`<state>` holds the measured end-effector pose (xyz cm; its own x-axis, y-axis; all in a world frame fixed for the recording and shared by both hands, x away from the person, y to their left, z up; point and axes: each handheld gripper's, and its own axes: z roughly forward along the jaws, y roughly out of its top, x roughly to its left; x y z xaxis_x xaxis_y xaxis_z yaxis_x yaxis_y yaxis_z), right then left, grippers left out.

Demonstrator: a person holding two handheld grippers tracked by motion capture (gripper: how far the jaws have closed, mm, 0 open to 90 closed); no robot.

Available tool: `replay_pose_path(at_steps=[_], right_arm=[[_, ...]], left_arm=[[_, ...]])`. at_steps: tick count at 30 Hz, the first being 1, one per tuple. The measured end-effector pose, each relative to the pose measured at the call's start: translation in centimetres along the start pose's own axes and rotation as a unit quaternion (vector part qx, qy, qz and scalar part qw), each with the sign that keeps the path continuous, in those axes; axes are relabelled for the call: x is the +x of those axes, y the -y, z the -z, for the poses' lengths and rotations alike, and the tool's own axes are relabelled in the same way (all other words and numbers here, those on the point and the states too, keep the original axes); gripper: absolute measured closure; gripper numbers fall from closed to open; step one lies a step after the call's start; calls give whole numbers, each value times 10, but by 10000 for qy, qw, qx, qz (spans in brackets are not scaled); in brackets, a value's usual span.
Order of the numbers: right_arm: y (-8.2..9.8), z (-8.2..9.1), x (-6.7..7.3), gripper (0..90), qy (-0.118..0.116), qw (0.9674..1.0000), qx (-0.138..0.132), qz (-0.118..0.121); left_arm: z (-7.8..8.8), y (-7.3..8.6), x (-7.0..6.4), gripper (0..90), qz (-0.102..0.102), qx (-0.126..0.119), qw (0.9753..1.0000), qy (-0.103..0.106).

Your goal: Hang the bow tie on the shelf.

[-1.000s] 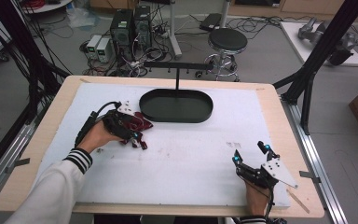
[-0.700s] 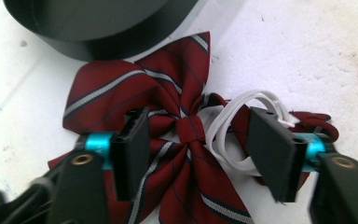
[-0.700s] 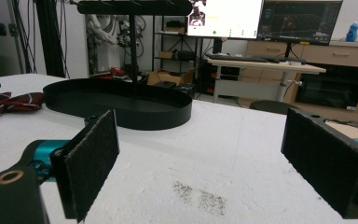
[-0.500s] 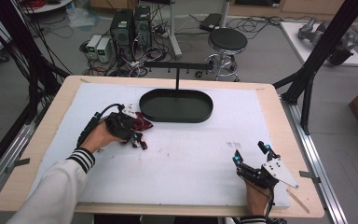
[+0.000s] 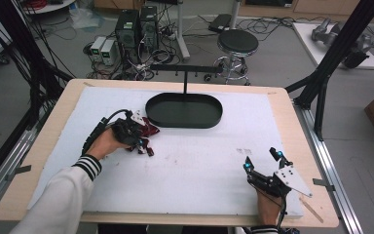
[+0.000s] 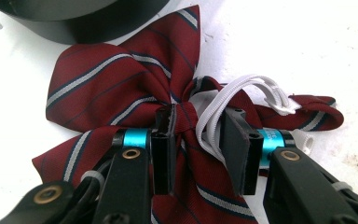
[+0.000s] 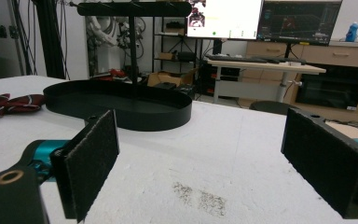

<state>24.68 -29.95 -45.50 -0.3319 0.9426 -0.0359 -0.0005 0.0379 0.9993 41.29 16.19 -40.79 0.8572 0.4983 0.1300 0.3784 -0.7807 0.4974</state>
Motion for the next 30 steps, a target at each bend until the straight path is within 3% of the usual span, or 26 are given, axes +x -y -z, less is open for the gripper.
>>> replay_pose_path(at_steps=[10,12,15,24,30], right_arm=[[0,0,0,102,-1,10000,-5,-7],[0,0,0,102,0,10000,-14,-9],[0,0,0,102,4,10000,-2,-39],[0,0,0,102,4,10000,-1,-43],[0,0,0,102,4,10000,-2,-42]], left_arm=[[0,-4,-8,679,-275,71,9994,-186],[0,-4,-9,731,-337,77,9992,-193],[1,-4,-8,806,-290,73,9995,-143],[4,-3,-6,852,-148,43,9999,-63],[16,-3,-2,860,-4,-311,9994,-126]])
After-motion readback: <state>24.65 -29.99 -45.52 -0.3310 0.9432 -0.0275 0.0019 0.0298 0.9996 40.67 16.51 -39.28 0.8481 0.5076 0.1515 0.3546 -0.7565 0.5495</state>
